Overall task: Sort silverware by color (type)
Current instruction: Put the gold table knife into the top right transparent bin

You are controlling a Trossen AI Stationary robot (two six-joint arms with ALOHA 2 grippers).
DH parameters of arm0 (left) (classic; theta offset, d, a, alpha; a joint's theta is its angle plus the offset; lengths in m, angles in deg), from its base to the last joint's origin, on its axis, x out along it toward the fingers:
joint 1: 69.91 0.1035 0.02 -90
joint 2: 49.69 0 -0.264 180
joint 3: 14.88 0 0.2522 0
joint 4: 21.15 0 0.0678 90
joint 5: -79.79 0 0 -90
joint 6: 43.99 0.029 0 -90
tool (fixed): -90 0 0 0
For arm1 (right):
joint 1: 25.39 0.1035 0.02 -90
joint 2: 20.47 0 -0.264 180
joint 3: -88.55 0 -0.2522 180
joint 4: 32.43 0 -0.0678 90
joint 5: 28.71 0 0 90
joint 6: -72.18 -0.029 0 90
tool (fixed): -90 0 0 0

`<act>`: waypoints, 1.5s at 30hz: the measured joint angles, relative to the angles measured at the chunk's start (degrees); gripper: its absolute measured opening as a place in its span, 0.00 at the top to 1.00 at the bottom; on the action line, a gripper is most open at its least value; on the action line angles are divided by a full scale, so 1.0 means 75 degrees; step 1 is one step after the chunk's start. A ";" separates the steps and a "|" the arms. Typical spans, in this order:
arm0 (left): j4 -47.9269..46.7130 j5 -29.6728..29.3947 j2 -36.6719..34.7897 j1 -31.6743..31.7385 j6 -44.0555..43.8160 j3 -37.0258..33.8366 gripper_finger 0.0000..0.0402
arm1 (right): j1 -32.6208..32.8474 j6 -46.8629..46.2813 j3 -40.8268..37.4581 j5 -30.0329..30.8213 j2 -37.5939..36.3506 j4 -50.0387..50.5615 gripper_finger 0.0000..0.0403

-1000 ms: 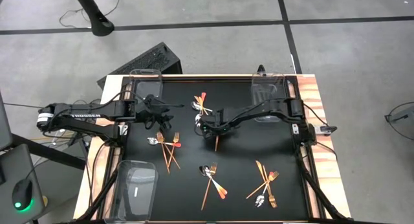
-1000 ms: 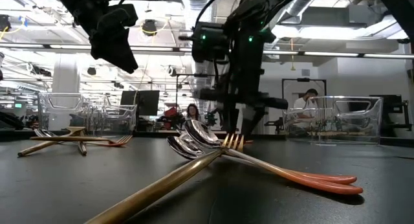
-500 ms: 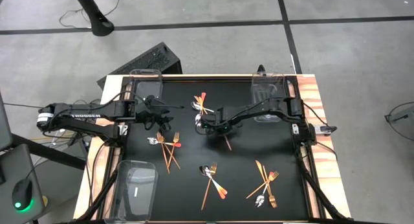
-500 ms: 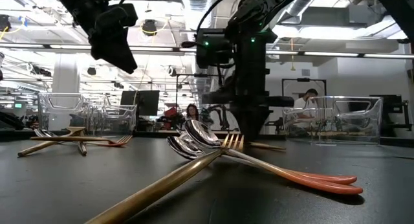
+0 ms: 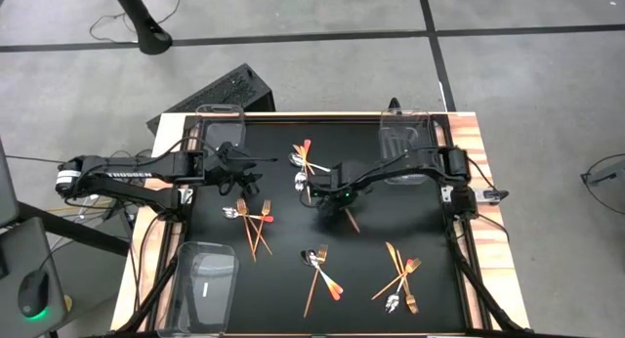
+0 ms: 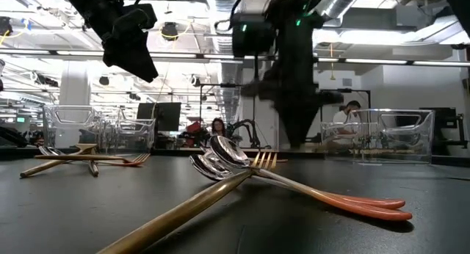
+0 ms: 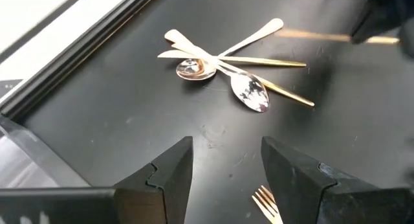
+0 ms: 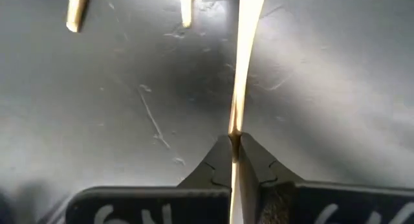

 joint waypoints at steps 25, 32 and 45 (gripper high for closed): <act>0.0297 -0.0043 0.0000 0.0000 -0.2098 0.0000 0.57 | -0.3194 0.2125 -0.1109 0.3006 -0.3558 0.2090 0.96; 0.0286 -0.0157 0.0000 -0.0095 -0.2578 0.0000 0.57 | -0.3798 0.2557 -0.2714 0.2727 -0.4052 0.1087 0.96; 0.0291 -0.0446 -0.0001 -0.0172 -0.3214 0.0000 0.57 | -0.4341 0.3649 -0.3550 0.2581 -0.4186 -0.0343 0.96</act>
